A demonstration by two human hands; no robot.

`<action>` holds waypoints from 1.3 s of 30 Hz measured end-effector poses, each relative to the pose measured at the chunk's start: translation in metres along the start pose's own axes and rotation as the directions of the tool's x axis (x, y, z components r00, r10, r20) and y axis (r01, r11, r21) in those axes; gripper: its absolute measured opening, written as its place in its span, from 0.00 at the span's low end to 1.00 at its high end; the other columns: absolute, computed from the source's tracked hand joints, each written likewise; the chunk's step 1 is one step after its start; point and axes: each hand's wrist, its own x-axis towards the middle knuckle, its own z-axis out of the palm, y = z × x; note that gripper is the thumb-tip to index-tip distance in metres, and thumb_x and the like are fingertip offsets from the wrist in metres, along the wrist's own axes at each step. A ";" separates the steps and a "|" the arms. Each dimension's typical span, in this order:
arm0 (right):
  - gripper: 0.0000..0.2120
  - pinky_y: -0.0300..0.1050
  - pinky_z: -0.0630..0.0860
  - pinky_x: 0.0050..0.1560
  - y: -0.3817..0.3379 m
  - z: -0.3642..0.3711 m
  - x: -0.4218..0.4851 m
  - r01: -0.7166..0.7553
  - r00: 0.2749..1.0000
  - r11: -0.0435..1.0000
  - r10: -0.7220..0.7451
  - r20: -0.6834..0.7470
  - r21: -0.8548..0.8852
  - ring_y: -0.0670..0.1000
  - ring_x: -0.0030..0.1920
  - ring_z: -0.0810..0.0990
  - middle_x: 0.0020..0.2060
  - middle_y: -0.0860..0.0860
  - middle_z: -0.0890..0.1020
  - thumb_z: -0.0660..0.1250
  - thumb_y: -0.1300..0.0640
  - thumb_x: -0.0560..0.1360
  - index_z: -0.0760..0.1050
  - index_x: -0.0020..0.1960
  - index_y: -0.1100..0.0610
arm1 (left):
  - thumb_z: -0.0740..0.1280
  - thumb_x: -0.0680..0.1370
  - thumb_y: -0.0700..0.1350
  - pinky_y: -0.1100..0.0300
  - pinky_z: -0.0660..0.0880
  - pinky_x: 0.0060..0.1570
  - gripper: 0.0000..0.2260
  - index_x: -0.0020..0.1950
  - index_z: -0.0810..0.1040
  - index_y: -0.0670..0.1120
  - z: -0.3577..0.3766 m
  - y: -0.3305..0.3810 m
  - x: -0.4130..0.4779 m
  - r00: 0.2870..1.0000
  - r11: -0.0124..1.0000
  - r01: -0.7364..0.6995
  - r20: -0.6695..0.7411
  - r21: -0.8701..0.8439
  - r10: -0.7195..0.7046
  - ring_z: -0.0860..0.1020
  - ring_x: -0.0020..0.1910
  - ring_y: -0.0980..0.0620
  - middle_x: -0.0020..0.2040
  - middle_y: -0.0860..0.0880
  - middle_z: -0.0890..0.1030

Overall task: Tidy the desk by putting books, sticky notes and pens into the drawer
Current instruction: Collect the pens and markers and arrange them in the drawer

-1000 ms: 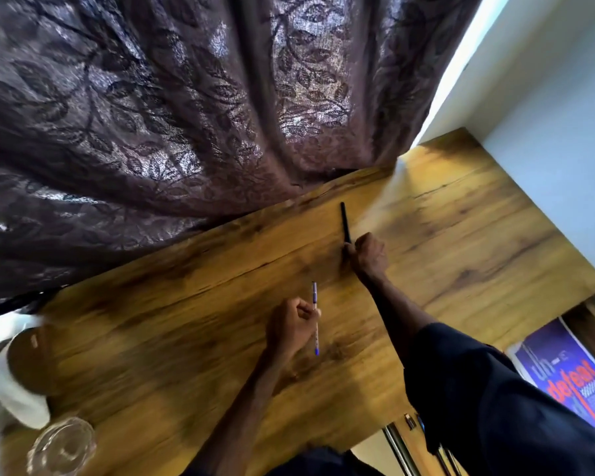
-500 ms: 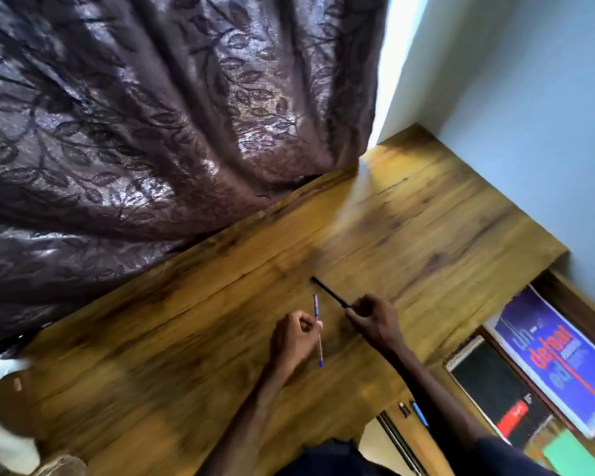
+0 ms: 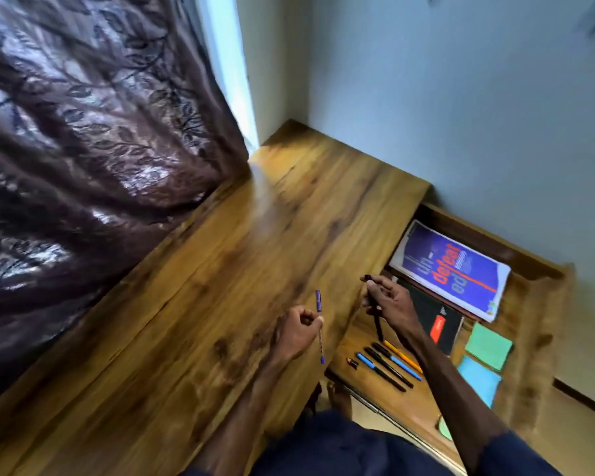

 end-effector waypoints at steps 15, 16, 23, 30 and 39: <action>0.10 0.46 0.77 0.53 0.089 -0.124 -0.036 -0.175 0.979 0.789 0.074 -0.191 -0.590 0.56 0.52 0.84 0.50 0.58 0.86 0.73 0.62 0.75 0.83 0.56 0.62 | 0.71 0.79 0.49 0.63 0.81 0.36 0.06 0.52 0.82 0.48 0.094 0.035 -0.009 0.962 0.985 -0.095 0.268 0.146 0.053 0.85 0.38 0.55 0.45 0.50 0.85; 0.10 0.45 0.77 0.53 0.094 -0.125 -0.036 -0.171 0.981 0.775 0.077 -0.178 -0.609 0.55 0.53 0.84 0.51 0.57 0.86 0.73 0.62 0.76 0.83 0.56 0.61 | 0.71 0.79 0.49 0.63 0.81 0.36 0.06 0.52 0.82 0.48 0.098 0.036 -0.009 0.962 0.984 -0.090 0.269 0.154 0.045 0.85 0.39 0.54 0.45 0.50 0.85; 0.10 0.43 0.73 0.54 0.117 -0.119 -0.024 -0.082 0.997 0.688 0.064 -0.053 -0.721 0.55 0.55 0.80 0.54 0.58 0.82 0.68 0.60 0.79 0.83 0.59 0.60 | 0.71 0.79 0.46 0.68 0.78 0.32 0.02 0.48 0.81 0.49 0.110 0.039 -0.006 0.957 0.981 -0.076 0.291 0.181 0.021 0.82 0.32 0.60 0.41 0.51 0.84; 0.11 0.45 0.77 0.52 0.124 -0.114 -0.002 -0.059 0.997 0.651 0.074 -0.014 -0.757 0.54 0.54 0.80 0.53 0.56 0.80 0.66 0.58 0.81 0.82 0.60 0.58 | 0.71 0.79 0.46 0.63 0.82 0.37 0.07 0.54 0.82 0.43 0.118 0.040 -0.004 0.968 0.987 -0.042 0.251 0.157 0.001 0.86 0.41 0.50 0.46 0.46 0.85; 0.13 0.49 0.80 0.56 0.133 -0.116 0.007 -0.022 0.994 0.611 0.101 0.050 -0.791 0.53 0.55 0.80 0.55 0.55 0.81 0.68 0.57 0.80 0.82 0.63 0.54 | 0.71 0.79 0.47 0.65 0.81 0.36 0.07 0.53 0.82 0.45 0.127 0.035 -0.006 0.971 0.987 -0.010 0.237 0.158 -0.028 0.86 0.39 0.53 0.44 0.49 0.85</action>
